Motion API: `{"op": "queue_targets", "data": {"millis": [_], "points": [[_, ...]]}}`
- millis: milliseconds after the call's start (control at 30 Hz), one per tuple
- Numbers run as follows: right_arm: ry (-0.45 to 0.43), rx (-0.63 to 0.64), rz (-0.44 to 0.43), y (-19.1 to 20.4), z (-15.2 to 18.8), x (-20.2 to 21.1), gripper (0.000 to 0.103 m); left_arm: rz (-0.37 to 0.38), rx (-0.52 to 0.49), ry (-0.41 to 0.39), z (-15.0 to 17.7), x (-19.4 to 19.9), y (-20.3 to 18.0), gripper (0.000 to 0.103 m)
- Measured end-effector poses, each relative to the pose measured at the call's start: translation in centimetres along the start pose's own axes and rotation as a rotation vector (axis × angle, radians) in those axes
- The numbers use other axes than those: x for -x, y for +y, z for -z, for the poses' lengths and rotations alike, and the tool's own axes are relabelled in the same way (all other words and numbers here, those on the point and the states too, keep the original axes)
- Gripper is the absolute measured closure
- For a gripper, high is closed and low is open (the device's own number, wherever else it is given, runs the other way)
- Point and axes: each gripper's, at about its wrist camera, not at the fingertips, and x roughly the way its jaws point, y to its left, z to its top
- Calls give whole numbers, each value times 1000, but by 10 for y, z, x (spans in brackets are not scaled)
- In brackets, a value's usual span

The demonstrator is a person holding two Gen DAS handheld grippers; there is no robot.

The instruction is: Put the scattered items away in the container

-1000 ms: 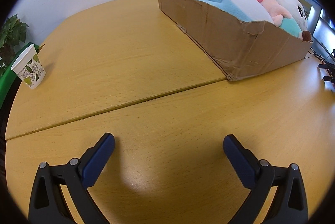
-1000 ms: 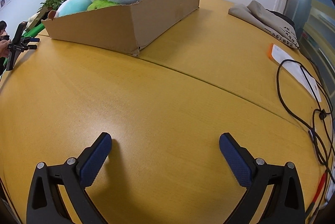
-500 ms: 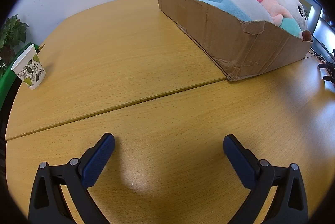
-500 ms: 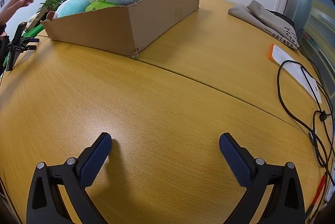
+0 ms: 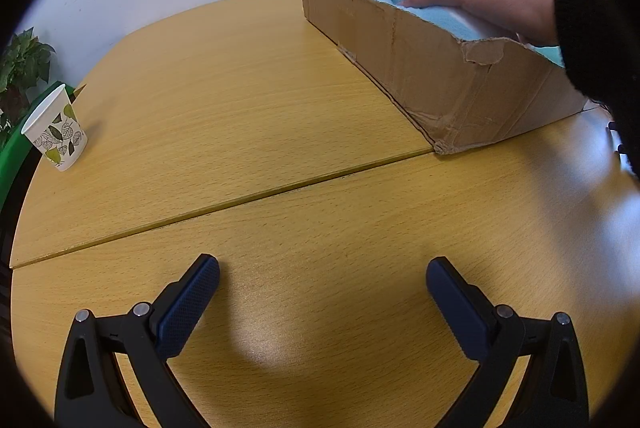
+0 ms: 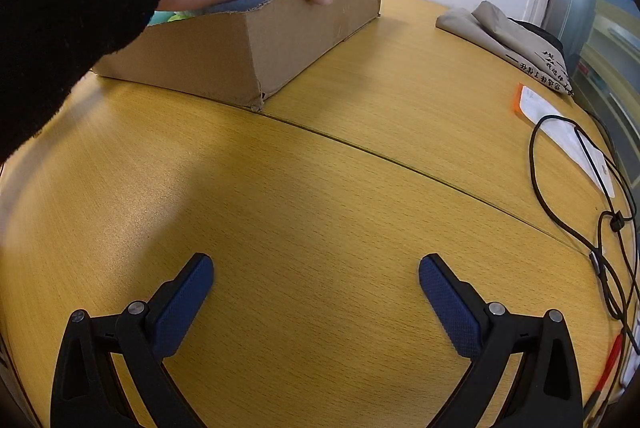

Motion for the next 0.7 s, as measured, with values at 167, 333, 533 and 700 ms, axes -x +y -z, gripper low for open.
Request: {"op": "queue_targets", "data": {"millis": [167, 333, 533, 700], "points": [[0, 0, 0, 0, 0, 0, 0, 0, 0, 0, 0, 0, 0, 0], [0, 1, -1, -1, 0, 0, 0, 0, 0, 0, 1, 0, 0, 0], [0, 2, -1, -2, 0, 0, 0, 0, 0, 0, 1, 1, 0, 0], [1, 2, -1, -2, 1, 0, 0, 0, 0, 0, 1, 1, 0, 0]]}}
